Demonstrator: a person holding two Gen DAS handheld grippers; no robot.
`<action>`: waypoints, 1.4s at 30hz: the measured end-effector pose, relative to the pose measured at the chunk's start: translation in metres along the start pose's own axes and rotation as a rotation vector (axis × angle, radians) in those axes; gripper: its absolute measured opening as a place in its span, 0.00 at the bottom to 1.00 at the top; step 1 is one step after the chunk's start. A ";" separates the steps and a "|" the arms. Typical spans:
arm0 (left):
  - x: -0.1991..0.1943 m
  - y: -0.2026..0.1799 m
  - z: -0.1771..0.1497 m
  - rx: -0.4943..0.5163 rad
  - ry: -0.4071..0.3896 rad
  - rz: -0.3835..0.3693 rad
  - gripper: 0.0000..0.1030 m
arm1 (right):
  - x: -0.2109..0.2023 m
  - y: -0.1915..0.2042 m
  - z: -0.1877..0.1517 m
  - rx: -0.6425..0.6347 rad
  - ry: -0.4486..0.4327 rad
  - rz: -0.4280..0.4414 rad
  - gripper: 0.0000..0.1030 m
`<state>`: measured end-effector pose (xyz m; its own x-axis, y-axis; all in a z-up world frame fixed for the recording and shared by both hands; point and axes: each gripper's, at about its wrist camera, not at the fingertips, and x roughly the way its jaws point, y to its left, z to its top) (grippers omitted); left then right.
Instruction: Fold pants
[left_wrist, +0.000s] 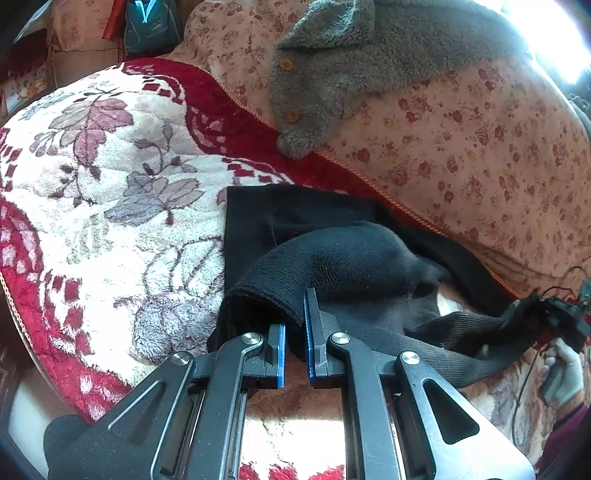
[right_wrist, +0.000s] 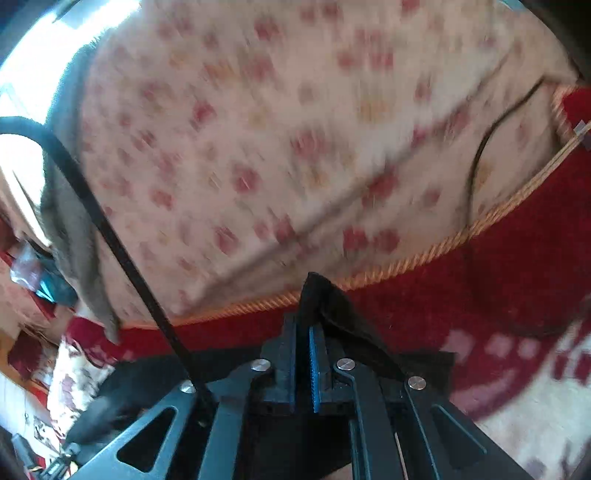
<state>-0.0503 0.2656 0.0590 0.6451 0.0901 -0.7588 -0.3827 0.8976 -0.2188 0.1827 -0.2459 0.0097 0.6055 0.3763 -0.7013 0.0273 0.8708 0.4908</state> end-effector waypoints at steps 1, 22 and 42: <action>0.001 0.001 0.000 -0.001 0.002 0.001 0.07 | 0.013 -0.003 -0.002 0.009 0.052 -0.009 0.12; -0.001 -0.001 -0.007 -0.022 0.005 -0.001 0.07 | -0.060 -0.036 -0.073 0.224 0.085 0.240 0.22; 0.000 -0.010 -0.011 0.023 -0.005 0.027 0.07 | -0.027 -0.050 -0.051 0.284 0.089 0.218 0.15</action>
<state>-0.0541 0.2518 0.0541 0.6385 0.1163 -0.7608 -0.3842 0.9047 -0.1841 0.1245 -0.2834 -0.0218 0.5504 0.5798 -0.6007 0.1328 0.6496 0.7486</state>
